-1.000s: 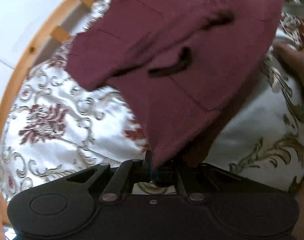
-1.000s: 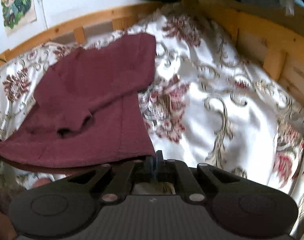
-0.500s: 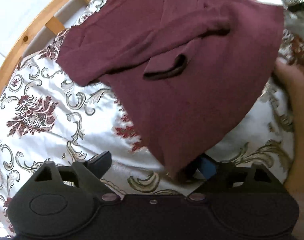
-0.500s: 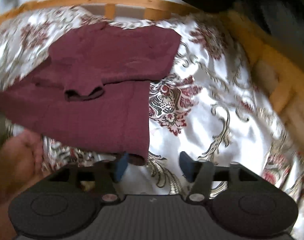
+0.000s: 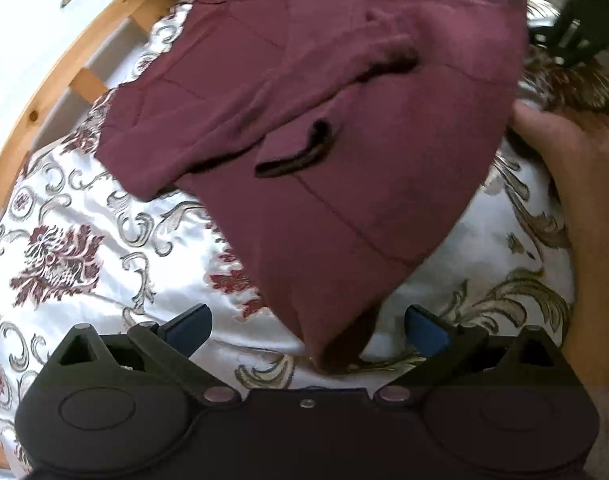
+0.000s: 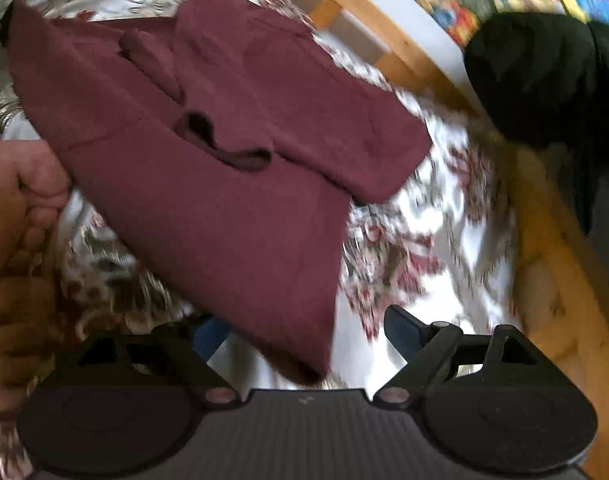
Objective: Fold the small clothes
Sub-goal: 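Carry the held hem over the sweater toward the collar with both grippers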
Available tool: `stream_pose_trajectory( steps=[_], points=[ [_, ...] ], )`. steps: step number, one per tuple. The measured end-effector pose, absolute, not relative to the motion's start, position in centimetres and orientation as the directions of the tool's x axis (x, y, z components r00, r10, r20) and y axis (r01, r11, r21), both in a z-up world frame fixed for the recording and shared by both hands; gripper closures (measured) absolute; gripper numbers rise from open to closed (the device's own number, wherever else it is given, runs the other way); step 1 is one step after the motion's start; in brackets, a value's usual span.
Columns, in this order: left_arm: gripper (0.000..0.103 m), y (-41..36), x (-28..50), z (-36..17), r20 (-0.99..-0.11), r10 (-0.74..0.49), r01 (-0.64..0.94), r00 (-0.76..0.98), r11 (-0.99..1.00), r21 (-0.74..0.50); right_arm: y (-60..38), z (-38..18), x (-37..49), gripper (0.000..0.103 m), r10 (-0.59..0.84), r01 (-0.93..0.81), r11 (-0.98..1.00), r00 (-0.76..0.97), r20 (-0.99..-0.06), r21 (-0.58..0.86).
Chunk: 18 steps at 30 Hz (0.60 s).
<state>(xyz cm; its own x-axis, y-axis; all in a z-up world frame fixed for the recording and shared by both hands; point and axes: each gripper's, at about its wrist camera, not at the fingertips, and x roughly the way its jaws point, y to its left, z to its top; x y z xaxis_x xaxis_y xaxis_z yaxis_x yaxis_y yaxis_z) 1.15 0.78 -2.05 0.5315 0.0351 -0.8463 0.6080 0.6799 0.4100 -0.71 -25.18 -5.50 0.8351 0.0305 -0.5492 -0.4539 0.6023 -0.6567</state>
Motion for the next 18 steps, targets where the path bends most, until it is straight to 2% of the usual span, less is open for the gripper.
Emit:
stream_pose_trajectory(
  steps=[1, 2, 3, 4, 5, 6, 11, 14, 17, 18],
  points=[
    [0.001, 0.6, 1.0, -2.2, -0.847, 0.031, 0.618, 0.53, 0.67, 0.411, -24.7, -5.6, -0.9, 0.021, 0.042, -0.458, 0.584, 0.842, -0.538, -0.67],
    [0.001, 0.5, 0.9, -2.3, -0.848, 0.03, 0.625, 0.53, 0.662, 0.414, -24.2, -5.7, -1.0, 0.031, 0.054, -0.466, 0.575, 0.842, -0.537, -0.673],
    [0.001, 0.3, 0.9, -2.5, -0.849, 0.033, 0.632, 0.528, 0.653, 0.418, -24.1, -5.6, -0.9, 0.051, 0.069, -0.482, 0.573, 0.834, -0.547, -0.663],
    [0.001, 0.2, 0.9, -2.8, -0.851, 0.037, 0.64, 0.524, 0.642, 0.422, -24.0, -5.4, -0.8, 0.062, 0.081, -0.499, 0.584, 0.821, -0.566, -0.64],
    [0.001, 0.0, 1.0, -3.1, -0.853, 0.042, 0.647, 0.519, 0.633, 0.425, -24.0, -5.1, -0.5, 0.078, 0.089, -0.507, 0.601, 0.811, -0.579, -0.618],
    [0.001, -0.2, 1.2, -3.5, -0.857, 0.049, 0.654, 0.512, 0.625, 0.427, -24.2, -4.6, -0.3, 0.083, 0.104, -0.511, 0.63, 0.802, -0.588, -0.585],
    [0.001, -0.6, 2.7, -4.8, -0.877, 0.07, 0.656, 0.476, 0.636, 0.407, -25.4, -1.8, 1.5, 0.086, 0.172, -0.505, 0.751, 0.771, -0.613, -0.425],
    [0.014, 0.2, 3.4, -4.3, -0.875, 0.056, 0.61, 0.482, 0.695, 0.38, -26.4, -0.3, 2.7, 0.086, 0.207, -0.498, 0.798, 0.756, -0.621, -0.339],
    [0.039, 1.1, 3.6, -3.6, -0.869, 0.046, 0.566, 0.492, 0.742, 0.359, -27.0, 0.3, 3.3, 0.086, 0.226, -0.484, 0.83, 0.747, -0.626, -0.278],
    [0.063, 1.2, 3.4, -3.3, -0.861, 0.033, 0.562, 0.507, 0.745, 0.36, -27.2, 0.3, 3.4, 0.086, 0.23, -0.481, 0.836, 0.744, -0.628, -0.263]
  ],
)
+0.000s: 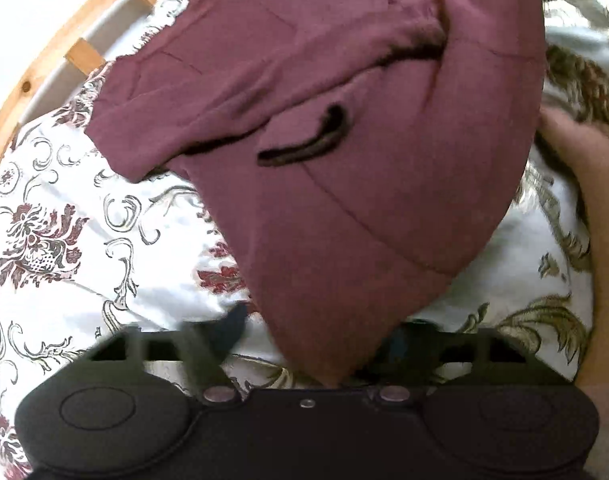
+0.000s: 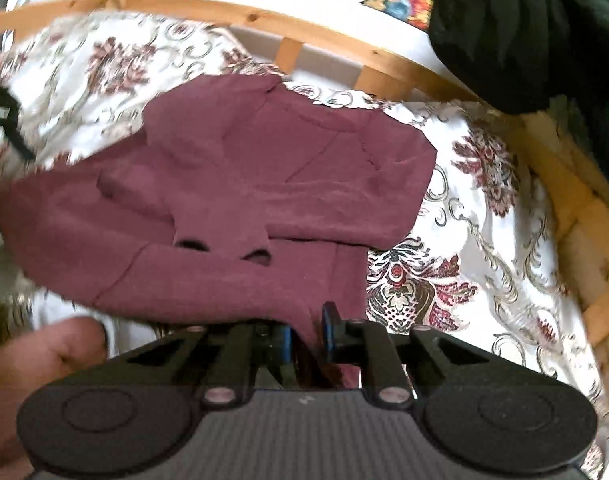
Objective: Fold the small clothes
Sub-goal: 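Carry the held hem over the sweater toward the collar with both grippers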
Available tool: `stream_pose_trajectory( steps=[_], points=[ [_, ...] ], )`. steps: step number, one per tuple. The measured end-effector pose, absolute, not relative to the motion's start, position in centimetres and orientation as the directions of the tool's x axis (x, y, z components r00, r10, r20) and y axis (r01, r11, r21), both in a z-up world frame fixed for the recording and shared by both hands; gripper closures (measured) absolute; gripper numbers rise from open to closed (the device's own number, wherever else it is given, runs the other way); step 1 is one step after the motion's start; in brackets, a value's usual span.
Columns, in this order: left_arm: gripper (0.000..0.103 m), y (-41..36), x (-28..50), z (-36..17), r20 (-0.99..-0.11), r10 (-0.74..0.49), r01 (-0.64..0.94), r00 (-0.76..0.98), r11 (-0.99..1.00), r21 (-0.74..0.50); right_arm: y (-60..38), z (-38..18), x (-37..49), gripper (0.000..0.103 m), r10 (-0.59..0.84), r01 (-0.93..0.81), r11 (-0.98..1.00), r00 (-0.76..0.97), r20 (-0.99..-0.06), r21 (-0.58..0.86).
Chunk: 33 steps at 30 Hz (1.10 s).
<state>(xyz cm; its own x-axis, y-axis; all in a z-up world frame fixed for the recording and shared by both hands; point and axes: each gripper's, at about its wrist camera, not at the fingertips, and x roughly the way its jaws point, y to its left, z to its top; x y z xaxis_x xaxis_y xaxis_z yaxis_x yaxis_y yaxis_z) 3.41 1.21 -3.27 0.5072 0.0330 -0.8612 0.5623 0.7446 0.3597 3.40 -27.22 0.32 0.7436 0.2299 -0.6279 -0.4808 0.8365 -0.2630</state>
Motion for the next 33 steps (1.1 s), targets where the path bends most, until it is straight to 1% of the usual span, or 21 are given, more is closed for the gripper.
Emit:
stream_pose_trajectory(
  steps=[1, 2, 4, 5, 7, 8, 9, 10, 11, 13, 14, 15, 18, 19, 24, 30, 33],
  points=[
    [0.072, 1.1, 3.1, -2.9, -0.847, 0.027, 0.559, 0.531, 0.74, 0.374, -27.3, 0.3, 3.6, 0.086, 0.228, -0.479, 0.838, 0.743, -0.629, -0.261],
    [0.072, 1.1, 2.8, -2.6, -0.833, 0.022, 0.555, 0.553, 0.736, 0.388, -27.4, 0.1, 3.6, 0.085, 0.22, -0.475, 0.838, 0.745, -0.629, -0.269],
    [0.078, 1.1, 2.4, -1.9, -0.81, 0.002, 0.546, 0.587, 0.737, 0.398, -27.6, -0.4, 3.5, 0.082, 0.206, -0.47, 0.837, 0.745, -0.634, -0.28],
    [0.078, 1.3, 2.3, -1.6, -0.802, -0.008, 0.541, 0.597, 0.742, 0.396, -27.7, -0.7, 3.3, 0.08, 0.2, -0.467, 0.839, 0.743, -0.639, -0.28],
    [0.082, 1.5, 2.2, -1.0, -0.786, -0.019, 0.524, 0.619, 0.755, 0.394, -28.0, -1.4, 2.7, 0.072, 0.18, -0.459, 0.841, 0.737, -0.652, -0.287],
    [0.082, 1.7, 2.1, -0.8, -0.778, -0.025, 0.515, 0.628, 0.763, 0.391, -28.1, -1.8, 2.4, 0.062, 0.166, -0.455, 0.838, 0.737, -0.655, -0.3],
    [0.083, 1.7, 2.1, -0.5, -0.773, -0.029, 0.508, 0.634, 0.77, 0.387, -28.2, -2.4, 2.1, 0.049, 0.144, -0.453, 0.83, 0.737, -0.66, -0.325],
    [0.083, 1.8, 2.1, -0.4, -0.77, -0.032, 0.501, 0.638, 0.775, 0.384, -28.4, -3.1, 1.8, 0.046, 0.113, -0.449, 0.819, 0.736, -0.668, -0.357],
    [0.083, 1.9, 2.1, -0.4, -0.768, -0.031, 0.498, 0.639, 0.778, 0.383, -28.6, -3.8, 1.5, 0.046, 0.091, -0.447, 0.811, 0.733, -0.674, -0.377],
    [0.084, 1.9, 2.1, -0.4, -0.767, -0.03, 0.494, 0.641, 0.781, 0.383, -29.1, -4.4, 0.9, 0.047, 0.087, -0.436, 0.819, 0.736, -0.672, -0.372],
    [0.085, 1.9, 2.1, -0.5, -0.764, -0.03, 0.492, 0.644, 0.781, 0.384, -29.3, -4.4, 0.7, 0.05, 0.092, -0.429, 0.829, 0.738, -0.669, -0.36],
    [0.085, 1.9, 2.1, -0.4, -0.76, -0.032, 0.488, 0.649, 0.784, 0.384, -29.5, -4.3, 0.6, 0.065, 0.1, -0.423, 0.839, 0.739, -0.666, -0.344],
    [0.087, 2.5, 2.4, 0.4, -0.737, -0.062, 0.468, 0.673, 0.808, 0.359, -29.5, -3.2, 0.7, 0.09, 0.123, -0.413, 0.854, 0.751, -0.648, -0.316],
    [0.087, 2.8, 2.7, 0.8, -0.73, -0.071, 0.457, 0.68, 0.819, 0.346, -29.4, -2.8, 0.7, 0.094, 0.128, -0.409, 0.857, 0.759, -0.638, -0.315],
    [0.088, 4.3, 4.3, 3.0, -0.712, -0.113, 0.403, 0.693, 0.88, 0.252, -30.5, 0.9, 2.3, 0.096, 0.215, -0.388, 0.908, 0.76, -0.614, -0.161],
    [0.089, 6.2, 5.4, 5.7, -0.688, -0.145, 0.339, 0.711, 0.928, 0.156, -33.6, 5.1, 4.4, 0.097, 0.304, -0.316, 0.946, 0.772, -0.558, 0.077],
    [0.089, 6.6, 4.4, 6.7, -0.658, -0.151, 0.324, 0.737, 0.934, 0.148, -34.5, 6.0, 4.1, 0.097, 0.318, -0.299, 0.946, 0.79, -0.524, 0.123]
  ],
)
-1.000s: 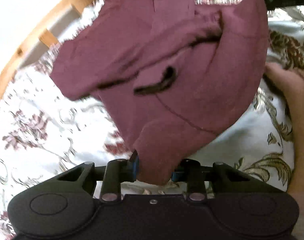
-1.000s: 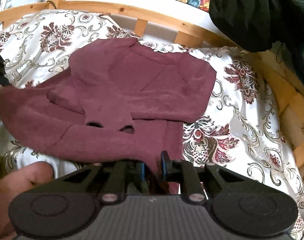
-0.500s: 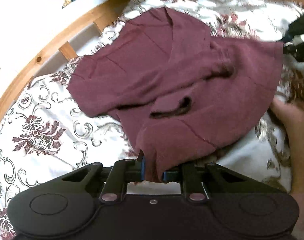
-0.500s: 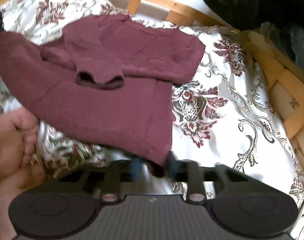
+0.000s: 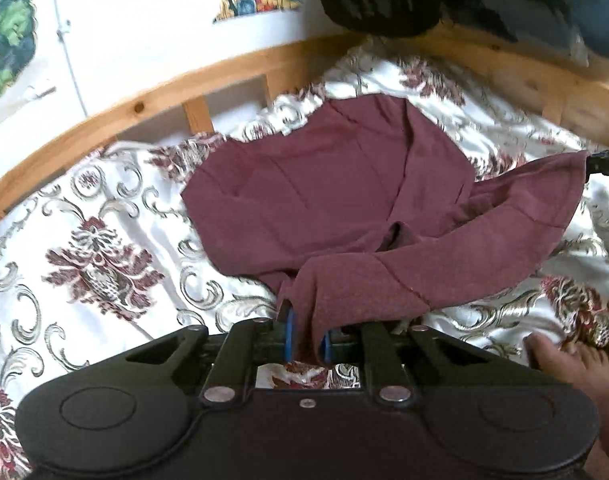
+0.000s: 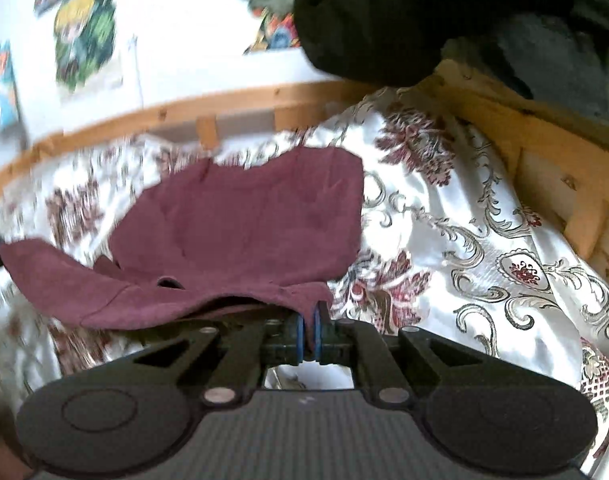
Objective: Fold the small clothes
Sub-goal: 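Carry the held hem over the sweater toward the collar with both grippers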
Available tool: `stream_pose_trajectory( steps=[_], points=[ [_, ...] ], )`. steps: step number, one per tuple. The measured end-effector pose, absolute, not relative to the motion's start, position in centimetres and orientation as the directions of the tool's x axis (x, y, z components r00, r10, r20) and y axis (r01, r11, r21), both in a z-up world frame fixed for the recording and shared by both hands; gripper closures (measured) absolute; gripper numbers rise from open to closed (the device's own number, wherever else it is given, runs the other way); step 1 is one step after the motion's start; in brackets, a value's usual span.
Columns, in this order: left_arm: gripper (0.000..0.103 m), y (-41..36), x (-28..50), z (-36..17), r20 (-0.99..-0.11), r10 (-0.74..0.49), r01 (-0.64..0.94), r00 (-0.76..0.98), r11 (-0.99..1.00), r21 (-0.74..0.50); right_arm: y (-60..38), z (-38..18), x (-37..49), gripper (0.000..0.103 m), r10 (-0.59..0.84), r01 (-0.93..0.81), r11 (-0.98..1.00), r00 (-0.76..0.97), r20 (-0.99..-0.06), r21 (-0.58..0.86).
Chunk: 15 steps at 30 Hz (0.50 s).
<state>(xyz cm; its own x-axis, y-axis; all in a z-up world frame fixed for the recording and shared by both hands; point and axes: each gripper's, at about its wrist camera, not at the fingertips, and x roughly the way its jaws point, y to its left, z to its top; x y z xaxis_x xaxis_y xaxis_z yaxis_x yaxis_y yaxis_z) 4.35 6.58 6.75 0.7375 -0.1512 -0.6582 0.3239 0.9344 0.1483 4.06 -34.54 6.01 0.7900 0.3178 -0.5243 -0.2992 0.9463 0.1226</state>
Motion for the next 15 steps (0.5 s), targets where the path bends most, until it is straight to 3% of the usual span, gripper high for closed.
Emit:
stream_pose_trajectory(
  steps=[7, 15],
  points=[
    [0.09, 6.9, -0.8, 9.0, -0.615, -0.194, 0.351, 0.764, 0.925, 0.143, -35.7, 7.9, -0.6, 0.098, 0.348, -0.307, 0.937, 0.816, -0.461, 0.165],
    [0.09, 9.0, -3.5, 11.2, -0.627, -0.291, 0.397, 0.722, 0.917, 0.031, -35.2, 11.8, -3.3, 0.098, 0.343, -0.374, 0.926, 0.787, -0.513, 0.045]
  ],
)
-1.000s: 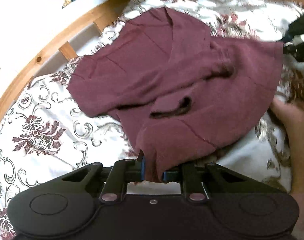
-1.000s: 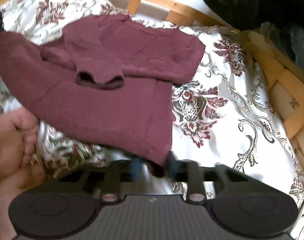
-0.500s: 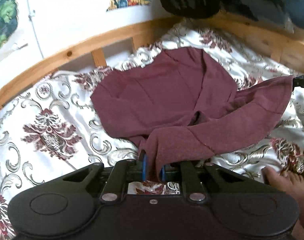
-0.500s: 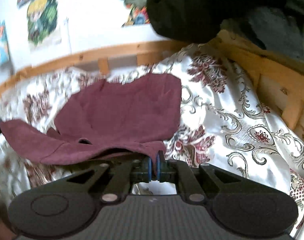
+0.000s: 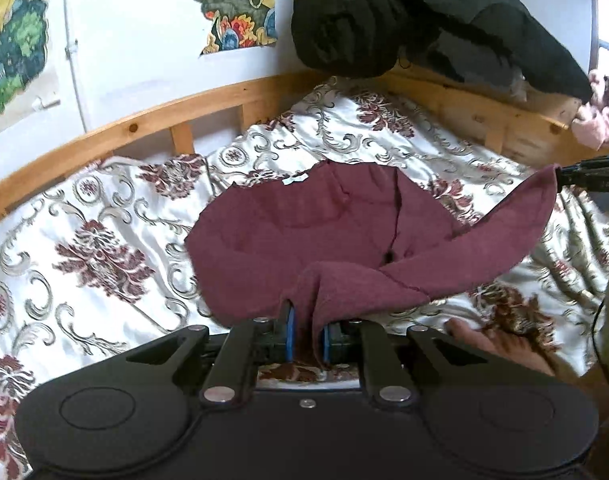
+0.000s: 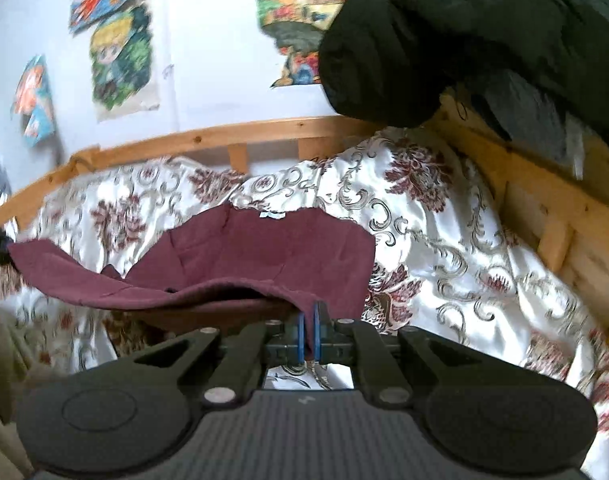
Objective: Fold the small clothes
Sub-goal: 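Carry the held hem over the sweater toward the collar with both grippers, then lower the hem onto the collar and open both grippers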
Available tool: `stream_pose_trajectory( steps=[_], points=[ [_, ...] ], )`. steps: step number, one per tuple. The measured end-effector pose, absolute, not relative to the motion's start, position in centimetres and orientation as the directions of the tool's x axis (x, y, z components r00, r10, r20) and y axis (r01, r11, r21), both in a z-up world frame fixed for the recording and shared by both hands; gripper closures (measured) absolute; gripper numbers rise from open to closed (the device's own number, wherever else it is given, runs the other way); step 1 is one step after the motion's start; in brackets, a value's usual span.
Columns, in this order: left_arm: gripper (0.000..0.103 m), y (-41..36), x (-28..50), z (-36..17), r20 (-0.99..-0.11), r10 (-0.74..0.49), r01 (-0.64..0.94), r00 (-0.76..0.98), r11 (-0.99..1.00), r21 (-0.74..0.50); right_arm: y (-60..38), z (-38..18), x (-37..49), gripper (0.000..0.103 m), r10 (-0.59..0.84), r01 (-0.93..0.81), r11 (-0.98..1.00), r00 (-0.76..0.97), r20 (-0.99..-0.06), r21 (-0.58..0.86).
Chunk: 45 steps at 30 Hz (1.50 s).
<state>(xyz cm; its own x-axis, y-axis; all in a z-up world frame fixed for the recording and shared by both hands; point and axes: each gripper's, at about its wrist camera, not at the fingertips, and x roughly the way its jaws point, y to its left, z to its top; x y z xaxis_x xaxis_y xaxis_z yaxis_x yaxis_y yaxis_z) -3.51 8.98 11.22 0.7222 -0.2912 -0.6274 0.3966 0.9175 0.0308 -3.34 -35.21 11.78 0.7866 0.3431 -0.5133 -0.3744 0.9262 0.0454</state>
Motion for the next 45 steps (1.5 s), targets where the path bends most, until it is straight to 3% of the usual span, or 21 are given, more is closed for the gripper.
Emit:
stream_pose_trajectory(
  steps=[13, 21, 34, 41, 45],
  points=[
    [0.087, 10.3, 13.2, 13.1, -0.631, -0.211, 0.198, 0.746, 0.976, -0.093, -32.4, 12.9, 13.6, 0.098, 0.28, -0.296, 0.953, 0.772, -0.571, 0.066],
    [0.086, 12.7, 22.5, 7.9, -0.65, -0.284, 0.136, 0.705, 0.953, -0.27, -31.7, 9.2, 22.5, 0.098, 0.237, -0.208, 0.97, 0.721, -0.652, 0.123],
    [0.084, 15.9, 27.2, 1.3, -0.632, -0.336, 0.102, 0.699, 0.921, -0.377, -28.5, 3.6, 28.1, 0.098, 0.199, -0.169, 0.979, 0.682, -0.704, 0.113],
    [0.064, 17.1, 27.7, 0.4, -0.66, -0.273, 0.025, 0.7, 0.933, -0.36, -28.7, 1.0, 28.9, 0.095, 0.207, -0.141, 0.978, 0.642, -0.738, 0.152],
    [0.036, 18.1, 27.4, 0.8, -0.639, -0.27, -0.008, 0.72, 0.918, -0.397, -29.4, 0.7, 28.6, 0.067, 0.204, -0.12, 0.979, 0.66, -0.723, 0.167]
  ],
)
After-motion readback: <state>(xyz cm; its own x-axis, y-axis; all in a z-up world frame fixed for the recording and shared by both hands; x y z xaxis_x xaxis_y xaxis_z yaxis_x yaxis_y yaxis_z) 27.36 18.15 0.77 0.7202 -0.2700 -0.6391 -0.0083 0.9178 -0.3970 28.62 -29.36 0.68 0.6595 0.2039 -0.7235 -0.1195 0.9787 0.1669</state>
